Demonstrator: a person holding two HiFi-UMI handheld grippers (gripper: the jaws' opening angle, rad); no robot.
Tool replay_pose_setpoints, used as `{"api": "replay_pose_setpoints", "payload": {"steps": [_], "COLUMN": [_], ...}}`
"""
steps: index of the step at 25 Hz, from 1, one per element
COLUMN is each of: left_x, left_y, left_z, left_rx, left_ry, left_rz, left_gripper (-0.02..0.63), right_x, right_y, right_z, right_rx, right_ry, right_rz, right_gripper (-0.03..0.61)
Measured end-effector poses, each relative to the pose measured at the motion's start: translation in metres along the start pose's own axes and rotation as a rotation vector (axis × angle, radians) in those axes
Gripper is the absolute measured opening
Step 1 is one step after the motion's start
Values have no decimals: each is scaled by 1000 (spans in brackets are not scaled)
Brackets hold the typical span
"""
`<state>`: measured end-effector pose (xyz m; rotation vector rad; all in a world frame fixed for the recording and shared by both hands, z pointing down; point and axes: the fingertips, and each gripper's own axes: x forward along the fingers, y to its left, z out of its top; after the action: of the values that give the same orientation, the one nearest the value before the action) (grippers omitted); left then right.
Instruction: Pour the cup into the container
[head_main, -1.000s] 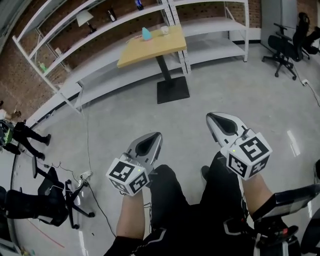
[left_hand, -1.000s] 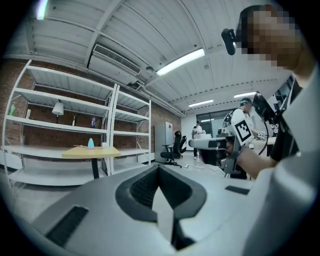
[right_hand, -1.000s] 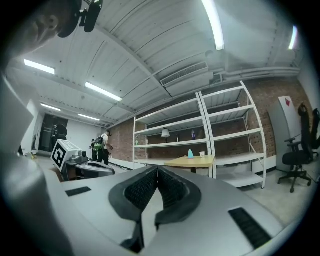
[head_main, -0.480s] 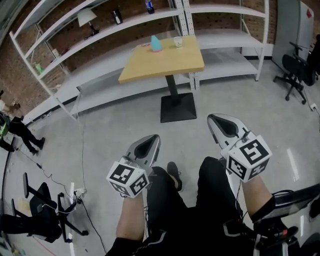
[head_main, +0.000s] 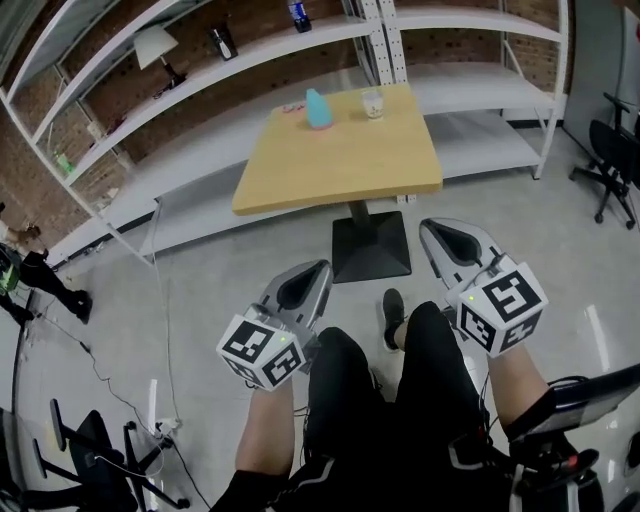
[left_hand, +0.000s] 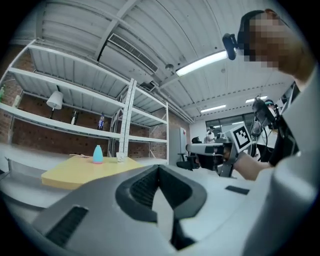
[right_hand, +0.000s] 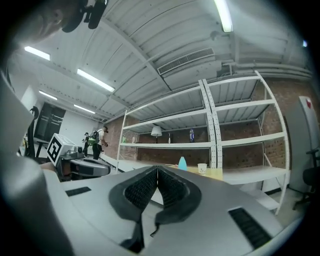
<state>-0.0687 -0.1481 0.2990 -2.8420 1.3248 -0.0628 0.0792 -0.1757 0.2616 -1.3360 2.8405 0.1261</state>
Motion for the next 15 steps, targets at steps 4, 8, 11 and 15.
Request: {"api": "replay_pose_setpoints", "payload": {"steps": [4,8,11,15], "left_x": [52,100,133,177], "left_y": [55,111,149,201], "left_z": [2,3,4,9], "left_rx": [18,15,14,22], "left_ry": [-6,-9,-8,-12], "left_rz": [-18,-21,-29,-33], "left_gripper": [-2,-2,-2,-2], "right_x": [67,134,179,238], "right_y": [-38,-71,-97,-133], "right_z": [-3,-10,-12,-9], "right_rx": [3,11,17,25], "right_ry": [-1,11,13,0], "right_rz": [-8,-1,-11,-29], "right_gripper": [2,2,2,2]}}
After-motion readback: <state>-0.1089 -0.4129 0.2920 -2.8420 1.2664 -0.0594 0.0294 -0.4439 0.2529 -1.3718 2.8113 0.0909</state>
